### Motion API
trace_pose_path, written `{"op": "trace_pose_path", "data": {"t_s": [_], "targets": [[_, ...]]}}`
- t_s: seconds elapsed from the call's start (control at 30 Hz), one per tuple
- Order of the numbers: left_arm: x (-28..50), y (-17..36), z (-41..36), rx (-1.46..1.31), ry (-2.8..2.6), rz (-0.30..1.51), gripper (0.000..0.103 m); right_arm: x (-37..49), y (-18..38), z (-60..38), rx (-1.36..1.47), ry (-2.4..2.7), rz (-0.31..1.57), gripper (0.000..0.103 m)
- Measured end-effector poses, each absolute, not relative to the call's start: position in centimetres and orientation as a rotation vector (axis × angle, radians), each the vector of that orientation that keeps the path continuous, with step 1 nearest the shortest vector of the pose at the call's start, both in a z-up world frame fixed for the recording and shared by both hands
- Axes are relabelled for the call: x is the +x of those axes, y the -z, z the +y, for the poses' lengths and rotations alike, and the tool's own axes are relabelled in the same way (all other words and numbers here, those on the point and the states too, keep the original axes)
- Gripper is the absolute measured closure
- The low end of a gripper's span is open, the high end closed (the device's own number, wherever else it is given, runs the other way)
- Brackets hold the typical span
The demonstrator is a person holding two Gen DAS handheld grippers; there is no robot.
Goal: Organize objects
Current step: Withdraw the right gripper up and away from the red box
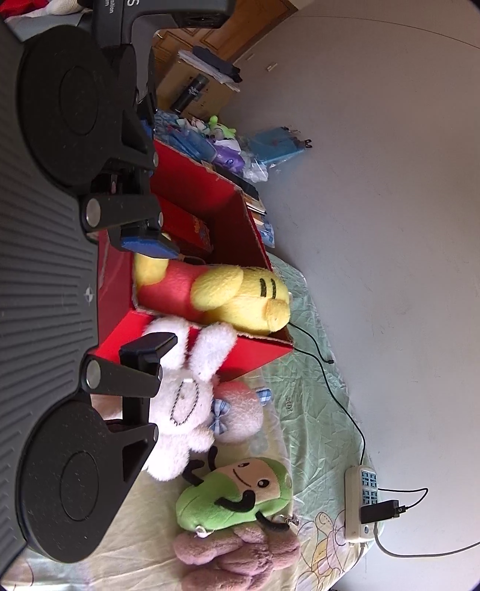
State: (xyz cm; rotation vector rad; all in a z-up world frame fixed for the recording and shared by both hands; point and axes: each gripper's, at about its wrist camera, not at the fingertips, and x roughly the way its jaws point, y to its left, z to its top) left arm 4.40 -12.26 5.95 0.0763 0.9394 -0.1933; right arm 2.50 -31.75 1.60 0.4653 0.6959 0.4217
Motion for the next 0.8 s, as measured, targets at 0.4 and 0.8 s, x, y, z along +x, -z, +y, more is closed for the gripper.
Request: {"op": "trace_pose_path", "data": {"t_s": [0.4,0.8], "targets": [[1.0,-4.5,-16.4,0.085,0.097,0.972,0.002,1.1,0.0,-35.1,0.454,-0.483,0.751,0.054],[-0.5,-1.6,-20.0,0.108,0.074,1.036,0.002,-1.1,2.4,-38.0,0.483,-0.471,0.818,0.054]]}}
